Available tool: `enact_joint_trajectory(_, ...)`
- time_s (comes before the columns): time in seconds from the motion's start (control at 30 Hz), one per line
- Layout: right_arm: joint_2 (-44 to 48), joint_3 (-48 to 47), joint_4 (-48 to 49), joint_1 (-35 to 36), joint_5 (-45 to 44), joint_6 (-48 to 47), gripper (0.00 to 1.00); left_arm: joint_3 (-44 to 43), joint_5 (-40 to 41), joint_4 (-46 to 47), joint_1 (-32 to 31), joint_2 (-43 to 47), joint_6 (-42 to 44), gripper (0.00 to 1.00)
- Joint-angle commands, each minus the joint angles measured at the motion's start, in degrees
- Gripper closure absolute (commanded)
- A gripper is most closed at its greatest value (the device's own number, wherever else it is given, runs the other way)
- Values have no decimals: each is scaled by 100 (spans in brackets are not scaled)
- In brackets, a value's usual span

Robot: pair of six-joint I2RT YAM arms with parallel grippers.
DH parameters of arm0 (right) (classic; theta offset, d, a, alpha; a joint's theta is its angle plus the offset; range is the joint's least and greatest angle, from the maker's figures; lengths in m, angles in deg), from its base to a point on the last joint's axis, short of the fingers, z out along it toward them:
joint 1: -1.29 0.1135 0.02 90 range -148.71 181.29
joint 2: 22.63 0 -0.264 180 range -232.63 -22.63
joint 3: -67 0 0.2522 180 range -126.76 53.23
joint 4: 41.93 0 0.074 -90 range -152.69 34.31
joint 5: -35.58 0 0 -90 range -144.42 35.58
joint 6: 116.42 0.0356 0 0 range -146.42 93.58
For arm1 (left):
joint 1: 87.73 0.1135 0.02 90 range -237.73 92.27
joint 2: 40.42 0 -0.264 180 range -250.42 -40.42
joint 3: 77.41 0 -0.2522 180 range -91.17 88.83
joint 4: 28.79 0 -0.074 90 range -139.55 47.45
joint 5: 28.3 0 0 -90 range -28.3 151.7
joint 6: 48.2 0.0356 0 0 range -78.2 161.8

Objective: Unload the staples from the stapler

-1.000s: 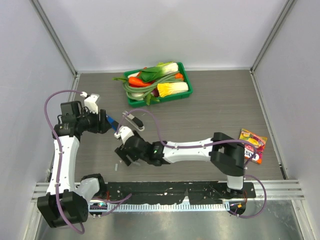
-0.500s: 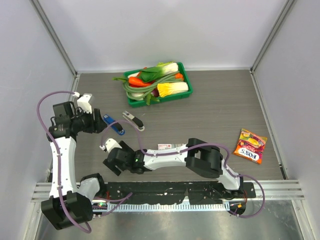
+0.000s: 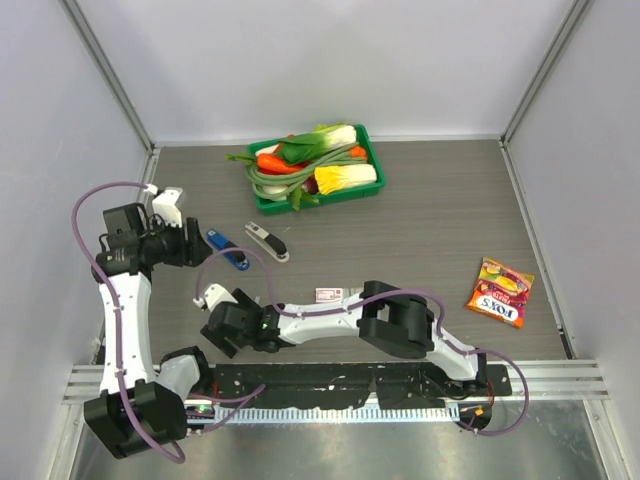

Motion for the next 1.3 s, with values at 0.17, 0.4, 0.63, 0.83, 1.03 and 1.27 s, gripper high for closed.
enact_joint_trajectory(0.17, -14, 0, -11, 114, -132, -30, 18, -98, -151, -149, 113, -9, 291, 43)
enact_joint_trajectory(0.4, 487, 764, 208, 114, -361, 14, 44, -63, -178, -140, 113, -35, 309, 43)
enact_joint_trajectory(0.63, 672, 1143, 296, 114, -466, 58, 67, -19, -213, -149, 113, -44, 309, 43)
enact_joint_trajectory(0.83, 961, 1371, 445, 36, -563, -38, 75, -19, -195, -219, 113, 17, 405, 43)
enact_joint_trajectory(1.03, 1234, 1758, 780, -105, -326, -161, 79, 7, -239, -307, 113, 17, 519, 43)
enact_joint_trajectory(1.27, 1348, 1767, 1209, -105, 131, -232, 36, -63, -309, -412, 113, -9, 678, 43)
